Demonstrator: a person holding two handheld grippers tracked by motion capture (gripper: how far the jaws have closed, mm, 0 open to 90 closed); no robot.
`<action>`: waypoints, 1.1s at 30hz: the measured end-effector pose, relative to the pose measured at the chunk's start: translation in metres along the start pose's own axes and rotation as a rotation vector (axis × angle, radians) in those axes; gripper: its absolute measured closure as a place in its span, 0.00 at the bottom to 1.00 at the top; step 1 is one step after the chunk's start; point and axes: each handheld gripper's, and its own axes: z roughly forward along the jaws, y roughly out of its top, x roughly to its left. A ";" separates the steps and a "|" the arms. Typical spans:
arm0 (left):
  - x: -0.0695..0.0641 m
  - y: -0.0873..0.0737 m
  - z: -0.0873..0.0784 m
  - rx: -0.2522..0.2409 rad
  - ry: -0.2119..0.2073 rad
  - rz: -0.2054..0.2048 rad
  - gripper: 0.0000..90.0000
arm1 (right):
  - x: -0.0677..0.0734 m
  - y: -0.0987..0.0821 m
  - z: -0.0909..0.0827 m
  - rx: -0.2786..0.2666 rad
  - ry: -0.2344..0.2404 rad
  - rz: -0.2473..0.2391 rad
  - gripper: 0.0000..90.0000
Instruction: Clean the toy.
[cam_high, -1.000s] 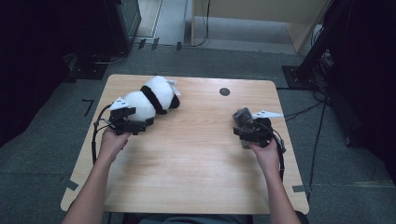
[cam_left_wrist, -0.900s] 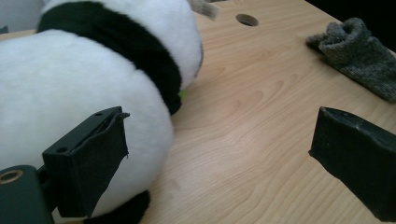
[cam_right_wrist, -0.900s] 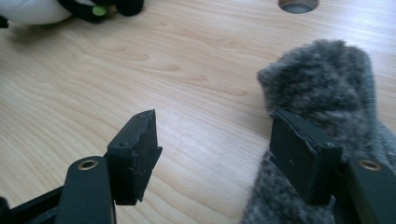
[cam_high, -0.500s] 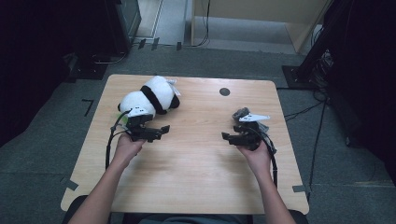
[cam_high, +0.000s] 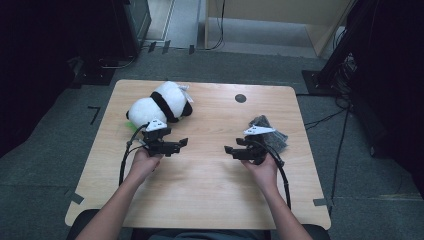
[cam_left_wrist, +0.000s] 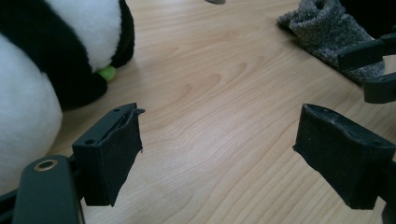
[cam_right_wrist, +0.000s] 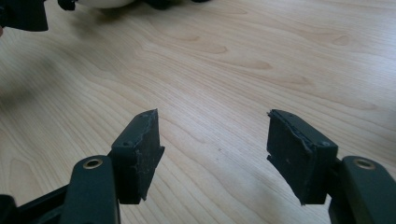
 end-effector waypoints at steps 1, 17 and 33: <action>-0.001 -0.001 0.002 0.003 0.005 0.006 0.16 | 0.002 -0.001 0.002 0.009 -0.002 -0.008 0.40; -0.003 -0.014 0.023 0.060 0.052 0.051 0.16 | 0.010 -0.005 0.019 0.046 -0.025 -0.053 0.40; -0.009 -0.017 0.026 0.082 0.041 0.093 0.16 | 0.009 -0.003 0.019 0.043 -0.016 -0.049 0.41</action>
